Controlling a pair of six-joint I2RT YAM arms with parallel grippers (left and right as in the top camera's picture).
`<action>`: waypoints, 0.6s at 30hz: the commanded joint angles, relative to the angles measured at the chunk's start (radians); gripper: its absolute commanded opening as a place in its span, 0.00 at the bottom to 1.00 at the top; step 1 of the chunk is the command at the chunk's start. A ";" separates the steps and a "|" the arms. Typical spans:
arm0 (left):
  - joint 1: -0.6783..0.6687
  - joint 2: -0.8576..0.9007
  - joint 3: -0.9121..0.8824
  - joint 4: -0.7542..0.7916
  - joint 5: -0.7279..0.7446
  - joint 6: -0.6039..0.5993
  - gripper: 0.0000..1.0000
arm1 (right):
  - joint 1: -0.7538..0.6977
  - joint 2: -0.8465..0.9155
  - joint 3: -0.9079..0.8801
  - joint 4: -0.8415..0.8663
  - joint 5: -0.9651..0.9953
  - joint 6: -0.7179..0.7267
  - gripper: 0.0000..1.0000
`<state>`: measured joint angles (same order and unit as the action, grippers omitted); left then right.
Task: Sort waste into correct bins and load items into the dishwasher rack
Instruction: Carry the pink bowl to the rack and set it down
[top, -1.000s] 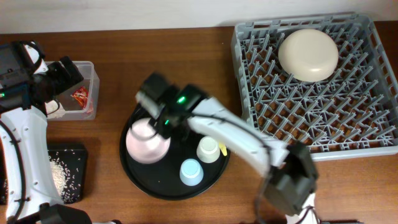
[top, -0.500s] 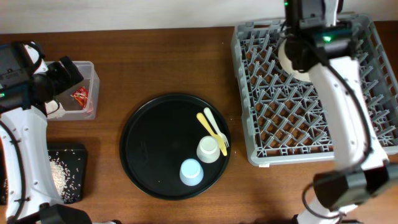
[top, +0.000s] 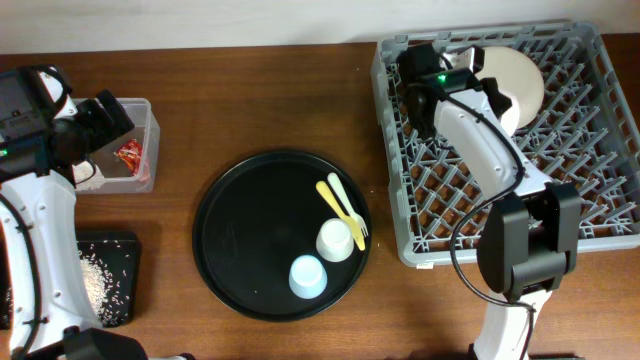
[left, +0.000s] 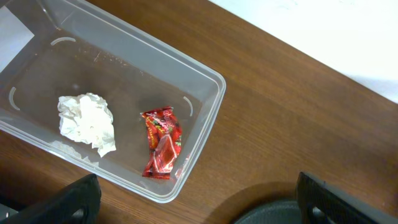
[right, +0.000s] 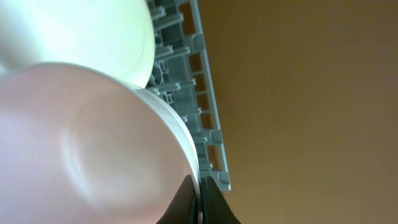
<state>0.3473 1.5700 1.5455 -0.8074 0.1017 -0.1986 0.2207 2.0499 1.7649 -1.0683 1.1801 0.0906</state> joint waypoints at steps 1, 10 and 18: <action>0.004 0.002 0.004 0.002 0.007 -0.002 1.00 | 0.004 0.005 -0.035 0.004 0.003 0.023 0.04; 0.004 0.002 0.004 0.002 0.007 -0.002 0.99 | 0.078 0.005 -0.056 0.005 -0.006 0.019 0.04; 0.004 0.002 0.004 0.002 0.007 -0.002 0.99 | 0.088 0.005 -0.078 -0.016 0.022 0.015 0.04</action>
<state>0.3473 1.5700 1.5455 -0.8074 0.1017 -0.1986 0.3038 2.0499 1.7077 -1.0721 1.2163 0.1020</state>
